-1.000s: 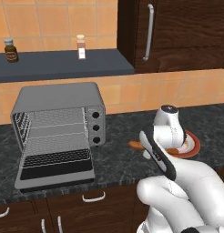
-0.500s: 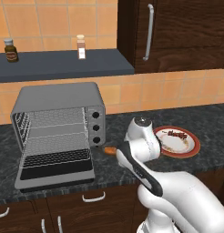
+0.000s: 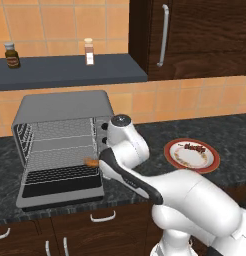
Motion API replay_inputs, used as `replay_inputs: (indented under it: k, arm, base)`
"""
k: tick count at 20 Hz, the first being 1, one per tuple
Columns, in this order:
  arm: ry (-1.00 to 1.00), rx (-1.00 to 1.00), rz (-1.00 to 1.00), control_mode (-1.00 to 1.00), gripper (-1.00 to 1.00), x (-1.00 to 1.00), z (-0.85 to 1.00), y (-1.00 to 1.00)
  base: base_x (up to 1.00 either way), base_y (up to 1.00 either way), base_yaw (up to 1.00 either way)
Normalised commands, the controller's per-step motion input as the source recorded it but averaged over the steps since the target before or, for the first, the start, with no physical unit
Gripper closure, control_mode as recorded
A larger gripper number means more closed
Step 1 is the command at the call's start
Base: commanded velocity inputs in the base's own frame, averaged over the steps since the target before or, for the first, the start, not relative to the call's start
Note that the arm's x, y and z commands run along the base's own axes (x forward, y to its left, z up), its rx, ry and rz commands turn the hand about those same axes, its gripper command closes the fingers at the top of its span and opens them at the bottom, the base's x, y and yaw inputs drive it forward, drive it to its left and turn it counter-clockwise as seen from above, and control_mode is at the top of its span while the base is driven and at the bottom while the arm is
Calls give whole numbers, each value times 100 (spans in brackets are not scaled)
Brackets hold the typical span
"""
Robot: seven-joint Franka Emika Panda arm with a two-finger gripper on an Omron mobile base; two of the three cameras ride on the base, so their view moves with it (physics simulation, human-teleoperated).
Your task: Pick up the kebab skewer and baguette bread, and place them inside the toaster oven. Close the toaster oven door and start by setting the timer.
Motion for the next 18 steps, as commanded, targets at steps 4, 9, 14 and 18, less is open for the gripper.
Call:
replay_inputs:
  k: [4,9,14,18]
  arm:
    - [-2,0,5,-100,100,38,0,100]
    - [-11,-10,2,-100,100,2,-6,96]
    - [-18,-3,-12,-100,100,-2,-14,27]
    - [-12,-2,-1,-100,100,36,-3,29]
  base:
    - [0,0,0]
    - [0,0,0]
    - [0,0,0]
    - [0,0,0]
